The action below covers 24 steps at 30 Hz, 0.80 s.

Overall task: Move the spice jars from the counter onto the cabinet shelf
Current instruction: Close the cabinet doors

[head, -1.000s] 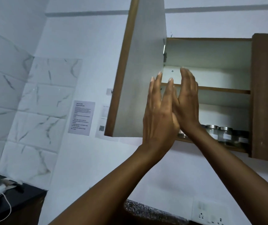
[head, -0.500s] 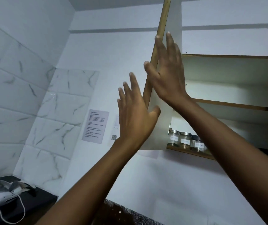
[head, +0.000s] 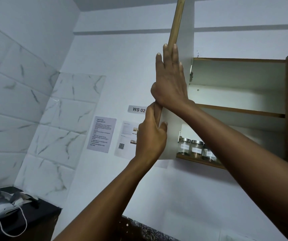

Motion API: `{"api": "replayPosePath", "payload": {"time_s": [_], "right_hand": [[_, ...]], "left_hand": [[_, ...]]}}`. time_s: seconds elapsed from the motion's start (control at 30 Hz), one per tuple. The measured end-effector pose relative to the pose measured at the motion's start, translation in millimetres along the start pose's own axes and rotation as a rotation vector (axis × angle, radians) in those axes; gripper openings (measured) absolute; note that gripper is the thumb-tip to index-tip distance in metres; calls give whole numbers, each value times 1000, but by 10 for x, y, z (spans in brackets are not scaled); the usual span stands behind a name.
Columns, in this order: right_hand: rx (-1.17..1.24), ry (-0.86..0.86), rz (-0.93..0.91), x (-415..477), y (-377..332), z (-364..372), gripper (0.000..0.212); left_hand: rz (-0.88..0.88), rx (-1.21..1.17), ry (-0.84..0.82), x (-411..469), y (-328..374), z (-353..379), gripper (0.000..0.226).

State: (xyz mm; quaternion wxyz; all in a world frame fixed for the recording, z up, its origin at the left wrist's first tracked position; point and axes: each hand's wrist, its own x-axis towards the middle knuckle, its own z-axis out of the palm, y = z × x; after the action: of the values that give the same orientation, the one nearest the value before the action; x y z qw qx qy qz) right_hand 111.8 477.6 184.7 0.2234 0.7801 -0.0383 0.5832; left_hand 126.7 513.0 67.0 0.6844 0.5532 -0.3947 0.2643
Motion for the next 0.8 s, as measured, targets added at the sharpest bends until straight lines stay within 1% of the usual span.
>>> {"api": "replayPosePath", "payload": {"time_s": [0.2, 0.37, 0.53, 0.67, 0.8], "right_hand": [[35, 58, 3, -83, 226, -85, 70], [8, 54, 28, -185, 464, -227, 73], [-23, 69, 47, -300, 691, -358, 76], [-34, 67, 57, -412, 933, -468, 78], [-54, 72, 62, -533, 1187, -567, 79]], "left_hand": [[49, 25, 19, -123, 97, 237, 50], [130, 43, 9, -259, 182, 437, 48], [225, 4, -49, -319, 236, 664, 57], [303, 78, -71, -363, 299, 874, 67], [340, -22, -116, -441, 377, 1131, 72]]}}
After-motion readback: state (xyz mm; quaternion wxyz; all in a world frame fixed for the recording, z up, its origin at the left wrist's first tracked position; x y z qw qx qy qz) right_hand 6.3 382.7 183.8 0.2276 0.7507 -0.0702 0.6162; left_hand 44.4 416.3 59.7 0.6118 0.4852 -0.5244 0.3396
